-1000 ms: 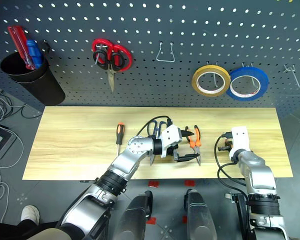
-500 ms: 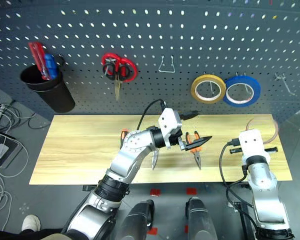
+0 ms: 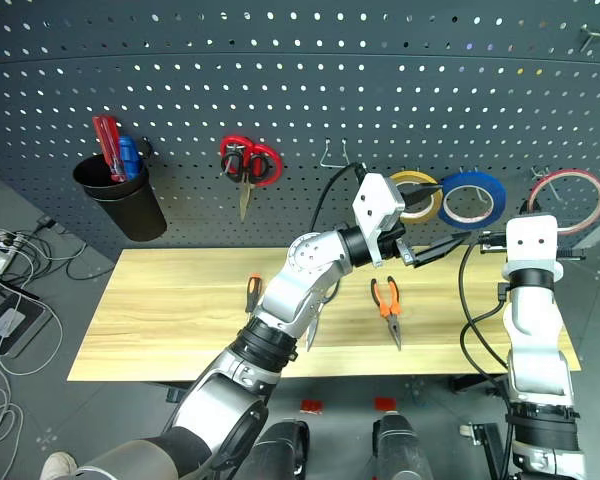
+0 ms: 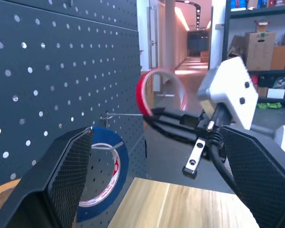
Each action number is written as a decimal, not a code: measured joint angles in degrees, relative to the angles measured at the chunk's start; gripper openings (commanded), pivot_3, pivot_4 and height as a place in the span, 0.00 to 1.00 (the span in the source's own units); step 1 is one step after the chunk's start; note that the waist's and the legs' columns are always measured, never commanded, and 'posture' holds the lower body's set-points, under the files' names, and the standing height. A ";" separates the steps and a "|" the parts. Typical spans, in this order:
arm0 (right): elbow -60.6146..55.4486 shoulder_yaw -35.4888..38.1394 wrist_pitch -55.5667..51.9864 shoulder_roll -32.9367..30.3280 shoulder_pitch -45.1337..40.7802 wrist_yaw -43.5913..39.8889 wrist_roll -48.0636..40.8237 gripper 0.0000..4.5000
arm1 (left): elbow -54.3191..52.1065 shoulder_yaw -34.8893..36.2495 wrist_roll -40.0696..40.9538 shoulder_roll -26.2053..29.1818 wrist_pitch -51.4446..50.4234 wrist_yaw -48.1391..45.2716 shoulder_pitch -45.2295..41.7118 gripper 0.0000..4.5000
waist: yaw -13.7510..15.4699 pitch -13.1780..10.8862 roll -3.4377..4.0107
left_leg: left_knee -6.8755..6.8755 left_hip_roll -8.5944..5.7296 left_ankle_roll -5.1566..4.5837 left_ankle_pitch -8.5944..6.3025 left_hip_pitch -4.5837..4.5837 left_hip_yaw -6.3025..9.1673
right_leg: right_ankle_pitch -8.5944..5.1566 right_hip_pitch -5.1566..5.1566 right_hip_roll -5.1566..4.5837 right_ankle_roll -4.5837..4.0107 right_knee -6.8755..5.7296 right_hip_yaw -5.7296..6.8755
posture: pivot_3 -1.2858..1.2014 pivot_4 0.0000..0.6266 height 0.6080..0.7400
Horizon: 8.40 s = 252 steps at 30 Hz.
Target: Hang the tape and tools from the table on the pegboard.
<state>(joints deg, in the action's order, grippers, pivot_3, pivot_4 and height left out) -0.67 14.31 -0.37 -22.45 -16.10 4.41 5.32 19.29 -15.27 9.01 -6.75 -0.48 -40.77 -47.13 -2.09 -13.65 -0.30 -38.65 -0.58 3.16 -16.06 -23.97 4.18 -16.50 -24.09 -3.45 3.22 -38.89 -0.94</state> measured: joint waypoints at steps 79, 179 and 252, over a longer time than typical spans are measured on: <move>-10.93 -11.21 -67.59 14.66 -5.00 -7.22 -21.08 0.99 | -39.07 6.18 1.13 26.79 -20.76 9.57 46.76 1.00 | 0.43 -6.00 -0.38 | -0.21 0.21 -0.74 -0.41 0.34 0.42 | -0.01 0.32 0.01 -0.02 -0.19 -0.08 | 0.56 0.70 1.00; 22.32 -15.30 16.39 22.36 -34.48 -5.40 -4.20 0.67 | -28.38 14.73 6.70 17.55 -18.67 20.06 18.43 1.00 | 3.51 4.68 -0.90 | 0.48 0.12 0.15 0.09 0.32 0.07 | 0.01 -0.01 0.15 -0.04 -0.10 -0.01 | 0.60 0.21 1.00; -0.64 -15.62 -7.36 21.07 -20.59 -12.39 -12.81 0.99 | -24.43 13.07 5.21 16.37 -18.56 18.89 18.38 1.00 | 3.51 0.99 -0.86 | 0.57 0.20 0.08 0.08 0.39 0.44 | 0.00 0.01 0.21 -0.06 -0.06 0.00 | 0.59 0.42 1.00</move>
<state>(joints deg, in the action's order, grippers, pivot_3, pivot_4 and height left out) -1.31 -1.32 -7.74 -1.38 -36.69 -7.98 -7.50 -5.14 -2.20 14.22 9.62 -19.04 -21.89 -28.75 1.43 -12.66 -1.15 -38.09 -0.37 3.24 -15.98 -23.58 4.62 -16.50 -24.08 -3.24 3.16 -38.95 -0.94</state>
